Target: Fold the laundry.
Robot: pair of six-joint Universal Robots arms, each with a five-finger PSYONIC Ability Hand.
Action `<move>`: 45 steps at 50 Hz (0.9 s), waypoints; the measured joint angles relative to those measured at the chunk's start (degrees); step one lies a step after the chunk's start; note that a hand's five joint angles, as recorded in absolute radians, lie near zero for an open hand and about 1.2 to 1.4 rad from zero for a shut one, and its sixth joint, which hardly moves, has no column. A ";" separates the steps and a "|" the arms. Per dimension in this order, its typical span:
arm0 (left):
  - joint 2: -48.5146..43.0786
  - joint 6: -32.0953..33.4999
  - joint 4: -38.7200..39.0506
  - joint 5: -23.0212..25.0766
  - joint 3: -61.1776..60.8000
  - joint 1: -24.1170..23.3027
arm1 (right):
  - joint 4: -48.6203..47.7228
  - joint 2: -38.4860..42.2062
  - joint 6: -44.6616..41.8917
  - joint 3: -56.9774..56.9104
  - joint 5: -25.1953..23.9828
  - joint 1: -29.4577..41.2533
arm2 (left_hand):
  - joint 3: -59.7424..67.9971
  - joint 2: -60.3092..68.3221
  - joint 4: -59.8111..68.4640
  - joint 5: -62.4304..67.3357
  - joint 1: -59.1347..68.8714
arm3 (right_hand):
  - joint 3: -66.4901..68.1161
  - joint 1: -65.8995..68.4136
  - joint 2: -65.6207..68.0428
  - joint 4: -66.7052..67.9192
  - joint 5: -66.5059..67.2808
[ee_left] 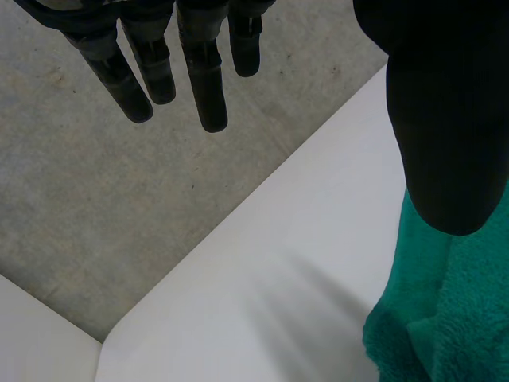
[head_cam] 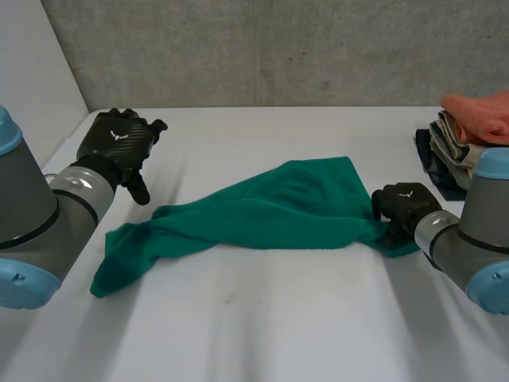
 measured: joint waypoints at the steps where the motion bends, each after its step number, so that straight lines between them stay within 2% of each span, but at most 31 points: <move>1: -0.20 -0.01 0.00 0.06 0.24 0.09 | 0.13 0.84 0.03 -0.69 0.00 -0.16 | 0.00 0.00 0.00 0.00 0.00 | 2.57 2.73 2.72 2.61 2.52; 4: -0.91 -0.10 -0.06 0.47 0.98 0.45 | 0.45 2.44 -0.08 -2.42 -0.06 -0.34 | 0.00 0.00 0.00 0.00 -0.01 | 19.74 19.44 20.26 19.78 19.47; 6: -1.63 -0.21 -0.16 1.09 1.69 0.80 | 0.60 2.95 -0.25 -3.51 -0.10 -0.26 | 0.00 0.00 0.00 0.00 0.00 | 22.96 20.23 23.20 23.22 21.96; 10: -3.71 -0.53 -0.56 3.46 4.01 1.80 | 0.22 1.10 -1.68 -5.08 -0.51 1.04 | 0.00 0.00 0.00 0.00 0.00 | 23.72 20.23 23.33 24.29 22.00; 16: -8.65 -1.41 -3.08 9.01 10.14 3.55 | -0.96 -6.87 -6.21 -5.43 -3.02 5.37 | 0.00 0.00 0.00 0.00 0.00 | 23.72 20.23 23.33 24.31 22.00; 23: -18.82 -2.88 -12.48 14.58 20.69 4.10 | -3.71 -18.74 -9.61 -4.79 -9.02 10.23 | 0.00 0.00 0.00 0.00 0.00 | 23.72 20.23 23.33 24.37 22.00; 30: -27.55 -3.07 -21.92 14.97 27.56 3.78 | -8.71 -26.42 -8.37 -5.41 -14.41 11.93 | 0.00 0.00 0.00 0.00 0.00 | 23.72 20.23 23.33 24.44 22.00; 37: -30.43 -3.01 -23.36 14.14 29.23 3.11 | -11.43 -30.51 -2.68 -7.88 -17.91 12.09 | 0.03 -0.11 0.00 0.00 0.04 | 23.73 20.23 23.33 24.45 22.01; 39: -30.74 -3.06 -22.85 13.63 29.69 2.94 | -11.73 -31.32 -0.30 -8.90 -18.79 11.80 | 6.56 -5.08 7.12 6.18 8.27 | 23.73 20.23 23.33 24.45 22.00; 42: -31.15 -3.22 -22.10 12.98 30.51 2.80 | -11.92 -31.99 2.75 -10.11 -19.77 10.90 | 15.02 -1.85 15.72 14.09 17.31 | 23.73 20.23 23.33 24.45 22.00; 45: -31.76 -3.36 -21.86 12.75 31.46 2.64 | -11.97 -32.17 4.77 -10.91 -20.36 9.70 | 18.67 0.88 19.34 17.42 20.03 | 23.73 20.23 23.33 24.45 22.00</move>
